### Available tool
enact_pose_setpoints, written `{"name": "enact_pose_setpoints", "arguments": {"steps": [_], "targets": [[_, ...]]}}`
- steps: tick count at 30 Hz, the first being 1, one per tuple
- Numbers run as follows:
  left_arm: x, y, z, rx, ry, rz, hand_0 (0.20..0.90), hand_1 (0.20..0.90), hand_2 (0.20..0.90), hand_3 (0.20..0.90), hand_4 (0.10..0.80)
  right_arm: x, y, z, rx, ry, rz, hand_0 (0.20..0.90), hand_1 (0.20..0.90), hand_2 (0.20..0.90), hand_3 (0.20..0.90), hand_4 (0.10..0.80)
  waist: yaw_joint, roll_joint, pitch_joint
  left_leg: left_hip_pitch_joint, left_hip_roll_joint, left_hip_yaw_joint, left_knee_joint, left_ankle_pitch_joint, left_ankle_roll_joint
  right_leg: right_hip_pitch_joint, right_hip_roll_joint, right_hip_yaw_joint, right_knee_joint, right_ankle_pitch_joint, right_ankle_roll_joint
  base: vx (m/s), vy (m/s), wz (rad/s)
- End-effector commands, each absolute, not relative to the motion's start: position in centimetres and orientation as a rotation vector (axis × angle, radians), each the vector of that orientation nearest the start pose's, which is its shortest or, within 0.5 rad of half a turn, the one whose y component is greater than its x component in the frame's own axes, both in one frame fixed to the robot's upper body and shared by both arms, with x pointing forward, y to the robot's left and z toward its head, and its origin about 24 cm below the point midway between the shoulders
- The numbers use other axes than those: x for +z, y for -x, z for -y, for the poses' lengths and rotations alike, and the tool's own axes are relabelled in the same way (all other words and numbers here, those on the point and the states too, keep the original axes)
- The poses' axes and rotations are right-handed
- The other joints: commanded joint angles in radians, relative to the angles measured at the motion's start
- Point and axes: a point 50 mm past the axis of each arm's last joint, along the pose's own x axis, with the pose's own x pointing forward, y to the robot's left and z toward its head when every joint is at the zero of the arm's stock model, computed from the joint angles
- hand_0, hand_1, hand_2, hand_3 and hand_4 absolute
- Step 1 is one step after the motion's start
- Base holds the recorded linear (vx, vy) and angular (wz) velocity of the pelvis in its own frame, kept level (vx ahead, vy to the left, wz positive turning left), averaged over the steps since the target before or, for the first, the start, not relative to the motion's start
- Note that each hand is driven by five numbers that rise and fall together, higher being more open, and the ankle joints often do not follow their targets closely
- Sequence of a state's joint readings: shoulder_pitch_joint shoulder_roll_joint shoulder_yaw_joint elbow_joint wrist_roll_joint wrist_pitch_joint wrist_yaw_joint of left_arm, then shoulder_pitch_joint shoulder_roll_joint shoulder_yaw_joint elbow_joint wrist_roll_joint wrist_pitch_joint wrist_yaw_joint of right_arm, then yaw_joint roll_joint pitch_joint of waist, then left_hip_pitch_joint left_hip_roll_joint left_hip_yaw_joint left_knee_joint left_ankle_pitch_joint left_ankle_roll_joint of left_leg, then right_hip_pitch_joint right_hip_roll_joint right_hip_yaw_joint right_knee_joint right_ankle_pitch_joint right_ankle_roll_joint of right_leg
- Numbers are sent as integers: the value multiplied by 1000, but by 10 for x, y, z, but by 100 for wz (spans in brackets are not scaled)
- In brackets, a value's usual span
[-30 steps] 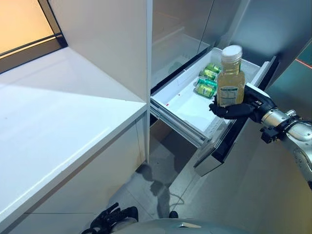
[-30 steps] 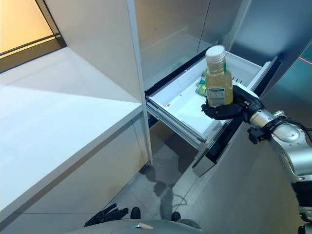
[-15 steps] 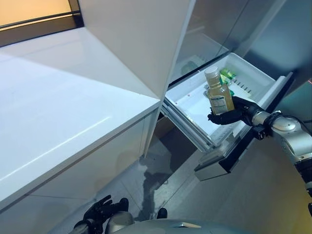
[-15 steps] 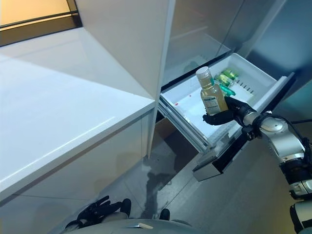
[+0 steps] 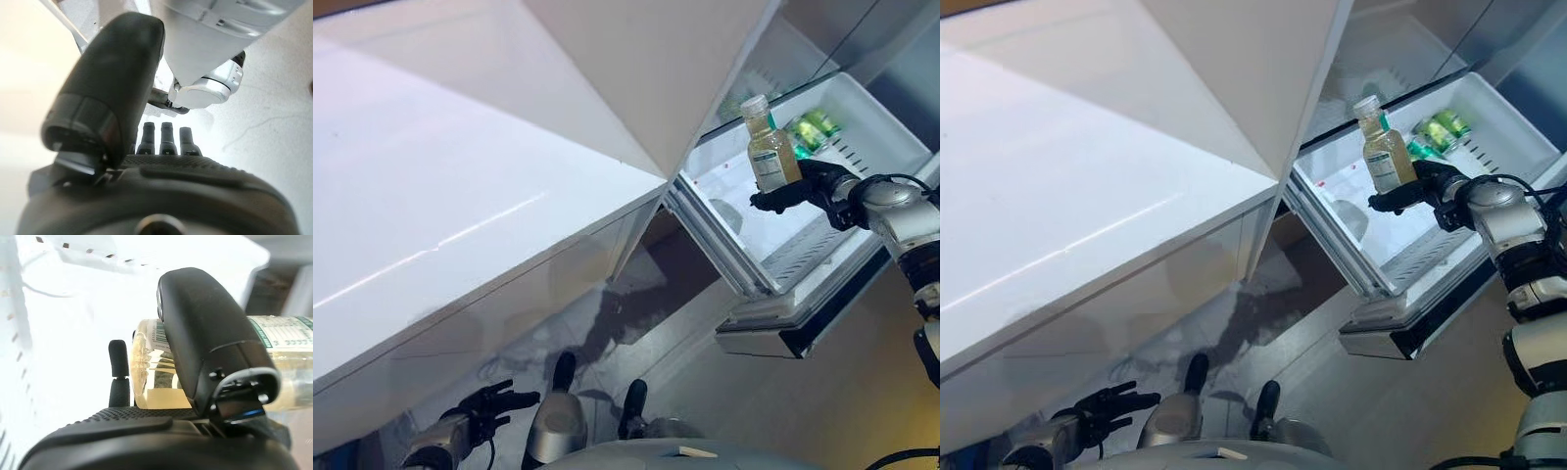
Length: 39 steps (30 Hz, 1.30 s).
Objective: Put drinks into fridge and close the fridge
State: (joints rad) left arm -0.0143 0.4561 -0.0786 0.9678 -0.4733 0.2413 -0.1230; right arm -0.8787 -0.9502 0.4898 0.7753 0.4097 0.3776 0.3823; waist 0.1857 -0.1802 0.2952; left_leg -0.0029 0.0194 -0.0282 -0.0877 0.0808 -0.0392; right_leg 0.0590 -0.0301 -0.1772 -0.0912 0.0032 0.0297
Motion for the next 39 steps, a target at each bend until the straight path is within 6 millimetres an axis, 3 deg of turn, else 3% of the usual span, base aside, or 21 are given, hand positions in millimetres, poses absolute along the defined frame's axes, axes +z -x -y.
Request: {"name": "enact_pose_setpoints", "arguments": {"steps": [1, 9, 26, 30, 39], "targets": [[-116, -129, -309, 273, 46, -1142, 900, 900, 900, 900, 800, 259, -369, 326, -65, 580, -235, 300, 300, 300, 200, 100, 14, -10, -24, -32, -29, 16, 26, -68, 49, -63, 31, -2, 30, 69, 23, -44, -42, 3], [-107, -146, -313, 261, 29, -1087, 900, 900, 900, 900, 800, 241, -369, 338, -107, 588, -384, 300, 300, 300, 200, 100, 47, -11, 28, -77, -29, -5, 36, -59, 44, -94, 27, -23, 36, 73, 22, -40, -37, 4], [-95, -160, -323, 285, 11, -1012, 900, 900, 900, 900, 800, 214, -360, 353, -36, 808, -722, 300, 300, 300, 200, 100, 95, -10, 90, -143, -37, -33, 55, -41, 38, -139, 17, -62, 49, 74, 19, -7, -18, 5], [-93, -161, -327, 291, -2, -1003, 900, 900, 900, 900, 800, 201, -353, 359, -17, 788, -848, 300, 300, 300, 200, 100, 108, -11, 96, -149, -37, -37, 60, -40, 37, -140, 15, -70, 52, 72, 19, 23, -27, 2], [-89, -160, -334, 303, -38, -995, 900, 900, 900, 900, 800, 190, -345, 366, -44, 733, -924, 300, 300, 300, 200, 100, 128, -10, 101, -157, -42, -53, 63, -37, 38, -141, 14, -81, 53, 74, 23, 30, -30, 6]]}}
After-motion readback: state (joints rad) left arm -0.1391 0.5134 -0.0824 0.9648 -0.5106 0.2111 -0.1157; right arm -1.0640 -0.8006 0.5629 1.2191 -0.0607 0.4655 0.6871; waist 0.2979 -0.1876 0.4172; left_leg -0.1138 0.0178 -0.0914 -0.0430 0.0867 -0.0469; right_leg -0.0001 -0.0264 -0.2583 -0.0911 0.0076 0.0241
